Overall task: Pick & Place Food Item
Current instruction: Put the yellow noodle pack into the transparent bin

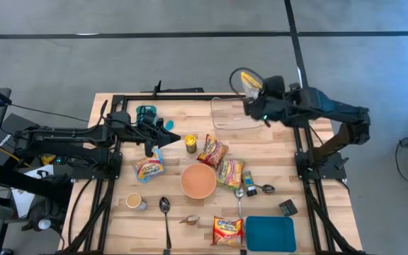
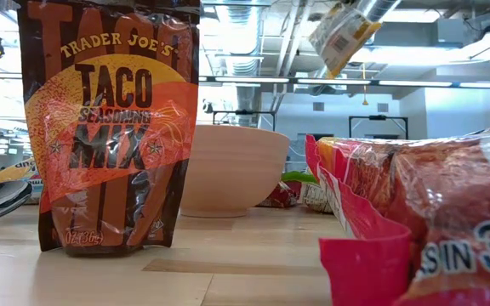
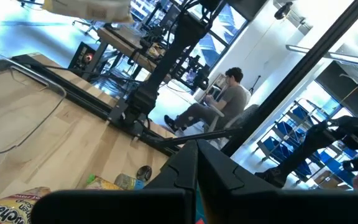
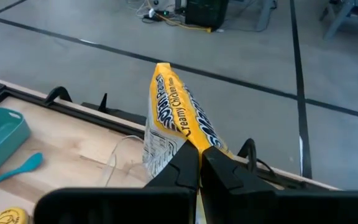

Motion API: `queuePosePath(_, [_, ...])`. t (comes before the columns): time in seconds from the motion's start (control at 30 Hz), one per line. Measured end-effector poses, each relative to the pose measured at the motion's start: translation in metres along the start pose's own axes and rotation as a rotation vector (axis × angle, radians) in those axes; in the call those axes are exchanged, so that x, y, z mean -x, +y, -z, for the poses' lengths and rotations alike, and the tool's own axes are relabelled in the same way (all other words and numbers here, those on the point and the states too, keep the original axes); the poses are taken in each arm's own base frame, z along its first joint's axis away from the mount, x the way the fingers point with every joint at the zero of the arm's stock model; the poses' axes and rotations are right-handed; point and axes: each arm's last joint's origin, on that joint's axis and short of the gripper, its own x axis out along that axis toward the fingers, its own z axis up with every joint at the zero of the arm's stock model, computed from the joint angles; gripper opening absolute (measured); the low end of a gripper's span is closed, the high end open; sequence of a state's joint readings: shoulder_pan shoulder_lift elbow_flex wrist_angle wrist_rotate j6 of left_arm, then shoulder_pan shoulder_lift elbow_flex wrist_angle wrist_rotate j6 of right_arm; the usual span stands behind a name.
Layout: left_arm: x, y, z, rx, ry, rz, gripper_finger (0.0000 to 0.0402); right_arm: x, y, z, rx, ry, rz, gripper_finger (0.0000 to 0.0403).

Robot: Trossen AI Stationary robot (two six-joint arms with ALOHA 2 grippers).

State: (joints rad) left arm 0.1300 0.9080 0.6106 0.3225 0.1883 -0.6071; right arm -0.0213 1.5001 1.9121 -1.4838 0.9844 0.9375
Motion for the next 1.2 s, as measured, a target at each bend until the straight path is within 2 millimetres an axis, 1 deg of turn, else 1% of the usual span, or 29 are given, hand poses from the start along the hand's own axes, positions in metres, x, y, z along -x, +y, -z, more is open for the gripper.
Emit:
queuePosePath(0.13, [0.000,0.000,0.000,0.000,0.000,0.000,0.0002,-0.009,-0.013,-0.010,-0.040,0.030,0.011,0.0000])
queuePosePath(0.27, [0.000,0.000,0.000,0.000,-0.001,0.000,0.0002,-0.021,-0.023,-0.016,-0.076,0.106,0.002,0.0000])
queuePosePath(0.4, [0.000,0.000,0.000,0.000,0.000,0.000,0.0002,-0.037,-0.025,-0.021,-0.061,0.178,-0.018,0.0000])
queuePosePath(0.63, [0.000,0.000,0.000,0.000,0.000,0.000,0.0002,-0.074,-0.025,-0.022,-0.070,0.258,-0.080,0.0000])
queuePosePath(0.8, [0.000,0.000,0.000,0.000,-0.001,0.000,0.0002,-0.097,-0.031,-0.017,-0.105,0.314,-0.070,0.0000])
queuePosePath(0.97, [0.000,0.000,0.000,0.000,-0.001,-0.001,0.0002,-0.117,-0.027,-0.005,-0.120,0.327,-0.058,0.0000])
queuePosePath(1.2, [0.000,0.000,0.000,0.000,0.000,-0.001,0.0002,-0.139,-0.023,0.023,-0.113,0.375,-0.010,0.0000])
